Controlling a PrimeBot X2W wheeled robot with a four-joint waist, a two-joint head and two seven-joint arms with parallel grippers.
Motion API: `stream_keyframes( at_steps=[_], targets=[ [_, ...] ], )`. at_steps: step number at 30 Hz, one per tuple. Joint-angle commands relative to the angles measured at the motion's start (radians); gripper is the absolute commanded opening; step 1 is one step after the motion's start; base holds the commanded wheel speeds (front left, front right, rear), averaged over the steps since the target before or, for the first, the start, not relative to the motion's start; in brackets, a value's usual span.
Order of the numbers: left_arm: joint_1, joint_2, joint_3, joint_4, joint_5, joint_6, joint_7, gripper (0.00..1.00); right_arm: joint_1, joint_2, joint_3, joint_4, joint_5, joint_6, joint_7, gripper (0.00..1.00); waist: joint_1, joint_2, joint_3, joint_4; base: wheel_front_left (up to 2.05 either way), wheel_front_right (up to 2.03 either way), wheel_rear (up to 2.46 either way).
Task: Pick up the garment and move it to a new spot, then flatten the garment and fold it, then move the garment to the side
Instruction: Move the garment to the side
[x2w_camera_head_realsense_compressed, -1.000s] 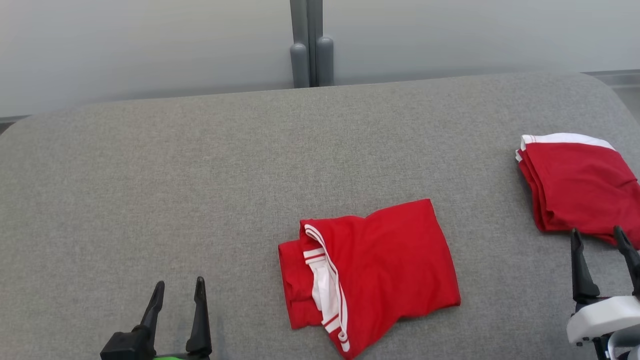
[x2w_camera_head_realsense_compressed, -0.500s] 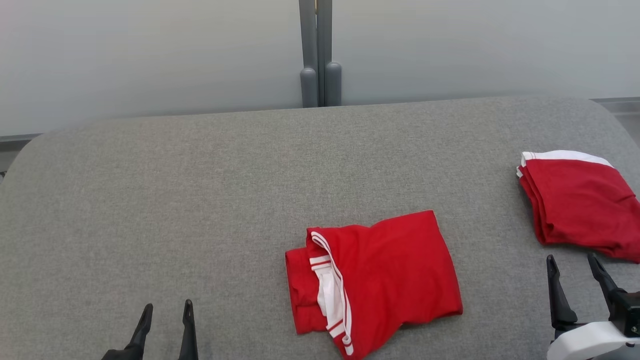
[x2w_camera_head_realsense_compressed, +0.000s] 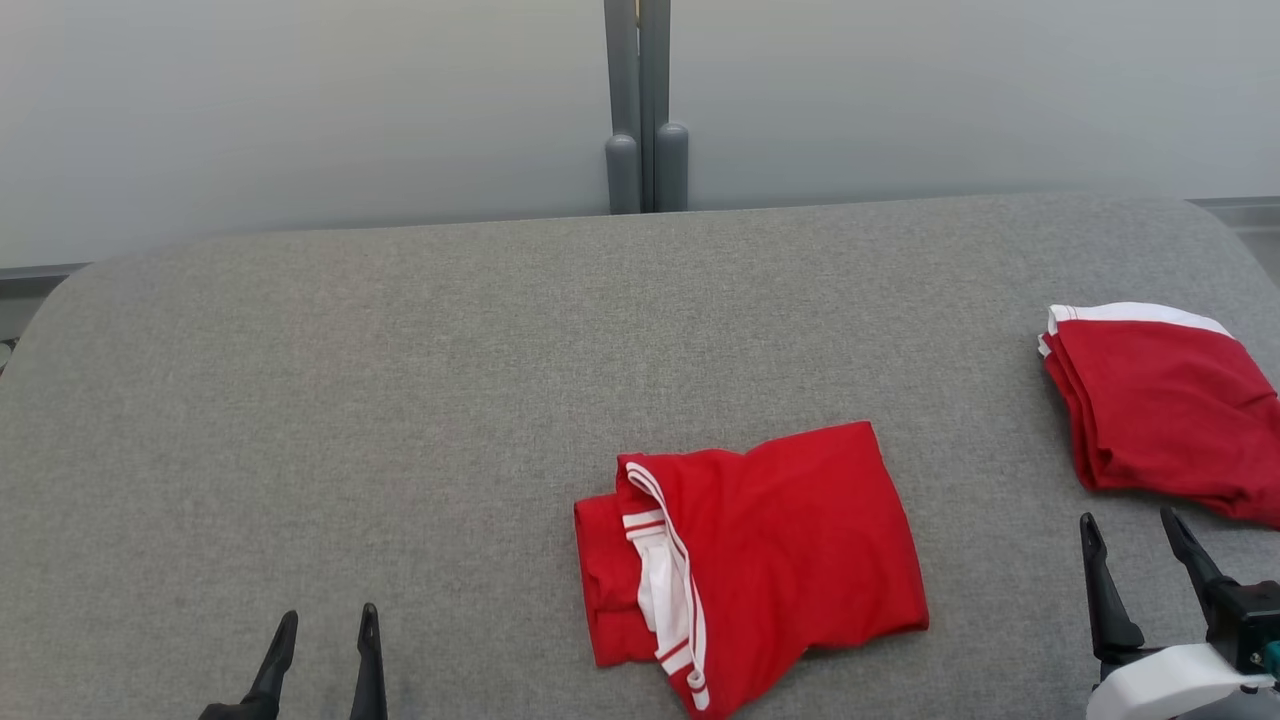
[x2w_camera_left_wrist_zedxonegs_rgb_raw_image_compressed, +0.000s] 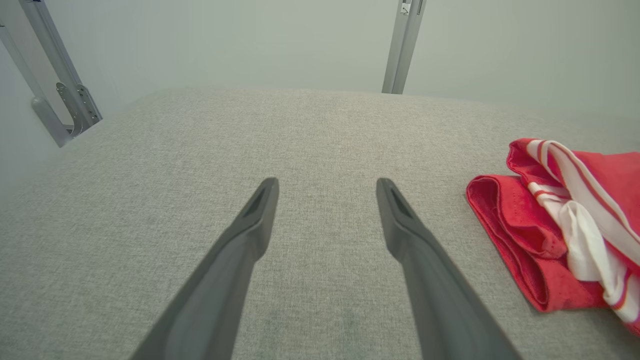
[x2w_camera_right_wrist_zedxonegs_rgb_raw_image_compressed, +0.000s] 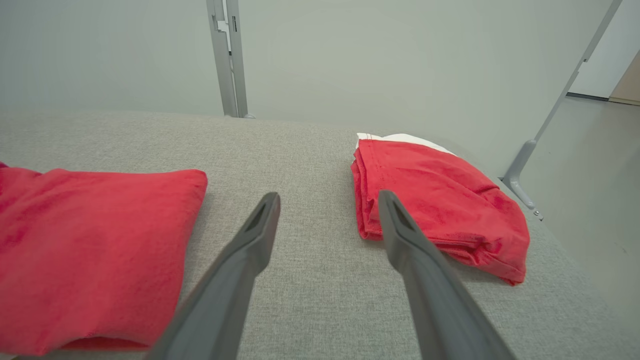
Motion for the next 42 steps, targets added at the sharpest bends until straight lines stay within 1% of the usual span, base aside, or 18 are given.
stream_keyframes(
  at_steps=[1, 15, 19, 22, 24, 28, 31, 34, 37, 39, 42],
  targets=[
    [0.014, -0.006, 0.008, -0.001, 0.011, -0.006, -0.003, 1.0, -0.004, -0.005, 0.0, 0.002, -0.001, -0.001, -0.004, 1.0, 0.0, -0.0001, -0.001, 0.001, 0.0, 0.0, 0.0],
    [0.011, -0.034, 0.046, -0.004, 0.038, -0.037, -0.003, 1.0, -0.015, -0.01, 0.024, 0.021, 0.012, -0.001, -0.004, 1.0, 0.0, -0.0001, 0.001, 0.002, 0.0, 0.0, 0.0],
    [0.012, -0.04, 0.057, -0.006, 0.042, -0.041, -0.002, 1.0, -0.047, -0.004, 0.046, 0.018, 0.057, -0.001, -0.004, 1.0, 0.0, -0.0001, 0.006, -0.003, 0.0, 0.0, 0.0],
    [0.012, -0.044, 0.064, -0.009, 0.045, -0.045, -0.002, 1.0, -0.082, -0.035, 0.112, 0.042, 0.123, -0.001, -0.004, 1.0, 0.0, -0.0001, 0.014, -0.011, 0.0, 0.0, 0.0],
    [0.01, -0.046, 0.068, -0.013, 0.047, -0.046, -0.003, 1.0, -0.129, -0.066, 0.183, 0.053, 0.202, -0.001, 0.064, 1.0, 0.0, -0.0001, 0.022, -0.018, 0.0, 0.0, 0.0],
    [-0.018, -0.049, 0.071, -0.02, 0.042, -0.051, -0.002, 1.0, -0.232, -0.15, 0.312, -0.004, 0.397, -0.001, 0.309, 1.0, 0.0, -0.0001, 0.059, -0.029, 0.0, 0.0, 0.0],
    [-0.042, -0.052, 0.062, -0.019, 0.041, -0.058, -0.002, 1.0, -0.306, -0.197, 0.365, -0.036, 0.513, -0.001, 0.485, 1.0, 0.0, -0.0001, 0.094, -0.028, 0.0, 0.0, 0.0],
    [-0.066, -0.053, 0.053, -0.013, 0.043, -0.065, -0.003, 1.0, -0.353, -0.221, 0.397, -0.026, 0.606, -0.001, 0.633, 1.0, 0.0, -0.0001, 0.121, -0.013, 0.0, 0.0, 0.0],
    [-0.085, -0.054, 0.051, -0.012, 0.044, -0.068, -0.002, 1.0, -0.37, -0.244, 0.409, -0.007, 0.672, -0.001, 0.733, 1.0, 0.0, -0.0001, 0.14, 0.012, 0.0, 0.0, 0.0],
    [-0.095, -0.055, 0.057, -0.01, 0.044, -0.071, -0.002, 1.0, -0.37, -0.254, 0.407, 0.004, 0.699, -0.001, 0.769, 1.0, 0.0, -0.0001, 0.149, 0.027, 0.0, 0.0, 0.0],
    [-0.101, -0.055, 0.062, -0.01, 0.044, -0.073, -0.003, 1.0, -0.373, -0.248, 0.403, 0.028, 0.726, -0.001, 0.793, 1.0, 0.0, -0.0001, 0.157, 0.041, 0.0, 0.0, 0.0]
  ],
)
